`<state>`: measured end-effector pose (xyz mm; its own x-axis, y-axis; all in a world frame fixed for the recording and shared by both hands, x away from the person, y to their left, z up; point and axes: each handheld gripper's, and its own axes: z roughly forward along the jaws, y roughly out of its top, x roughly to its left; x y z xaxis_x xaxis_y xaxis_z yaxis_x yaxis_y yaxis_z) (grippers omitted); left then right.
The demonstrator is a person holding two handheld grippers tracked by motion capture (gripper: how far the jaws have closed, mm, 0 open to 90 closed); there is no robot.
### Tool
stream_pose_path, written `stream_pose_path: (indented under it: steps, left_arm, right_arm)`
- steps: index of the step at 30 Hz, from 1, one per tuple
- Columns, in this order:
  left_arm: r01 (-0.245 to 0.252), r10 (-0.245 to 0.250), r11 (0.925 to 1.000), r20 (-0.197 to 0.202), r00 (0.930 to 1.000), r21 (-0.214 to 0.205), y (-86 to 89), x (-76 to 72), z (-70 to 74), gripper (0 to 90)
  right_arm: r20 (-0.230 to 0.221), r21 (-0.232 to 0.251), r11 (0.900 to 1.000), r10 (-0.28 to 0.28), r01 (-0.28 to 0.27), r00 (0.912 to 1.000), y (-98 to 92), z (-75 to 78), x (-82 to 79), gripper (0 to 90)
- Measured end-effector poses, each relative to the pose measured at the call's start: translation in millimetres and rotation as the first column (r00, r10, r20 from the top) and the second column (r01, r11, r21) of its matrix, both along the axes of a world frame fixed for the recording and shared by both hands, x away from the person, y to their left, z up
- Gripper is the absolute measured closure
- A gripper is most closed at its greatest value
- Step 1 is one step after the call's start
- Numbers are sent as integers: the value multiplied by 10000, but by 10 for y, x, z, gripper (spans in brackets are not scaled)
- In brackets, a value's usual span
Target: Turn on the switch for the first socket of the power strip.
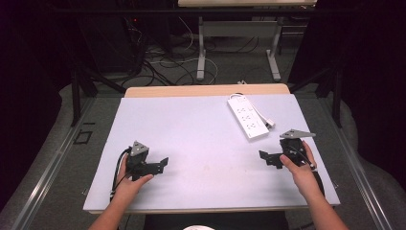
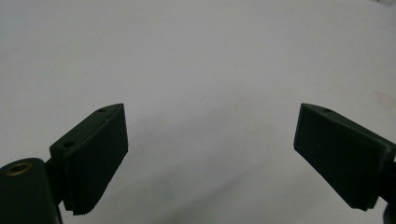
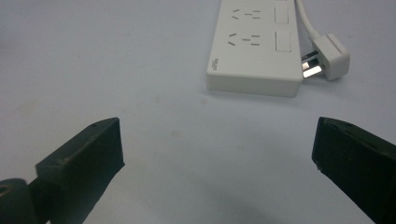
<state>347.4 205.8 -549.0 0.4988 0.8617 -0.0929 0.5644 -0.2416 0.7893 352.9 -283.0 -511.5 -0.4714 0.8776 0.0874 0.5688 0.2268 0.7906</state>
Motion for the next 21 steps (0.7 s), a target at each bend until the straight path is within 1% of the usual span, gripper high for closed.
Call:
stream_pose_path:
  steps: [2,4,5,6,9,10,11,13,17,19,21]
  left_arm:
    - [60,-60,9999,-14,10000,86,7,1,4,100]
    - [74,-74,9999,3,10000,93,7,-1,6,100]
    - [34,-34,10000,-25,10000,10,1,-4,4,100]
    - [35,-35,10000,-17,10000,18,1,-5,4,100]
    - [24,-24,10000,-13,10000,-1,2,-4,4,100]
    - [38,-38,10000,-23,10000,-22,4,-4,5,100]
    - [-18,18,10000,-5,10000,-83,0,-4,4,101]
    - [13,-13,10000,22,10000,-21,7,-4,9,101]
    - [20,-20,10000,66,10000,-4,8,-4,14,101]
    - [55,-55,10000,-44,10000,3,8,-8,20,101]
    - [69,-69,10000,-74,9999,22,9,-9,24,101]
  right_arm:
    - [3,-30,10000,-63,63,10000,-22,-31,-25,17]
    - [-51,37,10000,-92,92,9999,-42,-63,-43,18]
    - [-19,-55,9999,-91,91,10000,-61,-83,-49,19]
    - [-55,22,9998,-198,199,9998,-60,-89,-56,19]
    - [43,-107,9996,-268,268,9996,-84,-129,-69,19]
    - [6,-133,9993,-351,351,9994,-86,-140,-79,19]
    - [-5,-117,9994,-313,313,9995,-97,-163,-81,19]
    - [-47,-154,9997,-213,212,9998,-114,-198,-80,19]
    - [-126,-24,9994,-355,354,9993,-155,-291,-53,20]
    - [-242,76,9990,-445,447,9987,-173,-337,-49,24]
    - [-370,155,9979,-617,623,9974,-184,-379,-51,29]
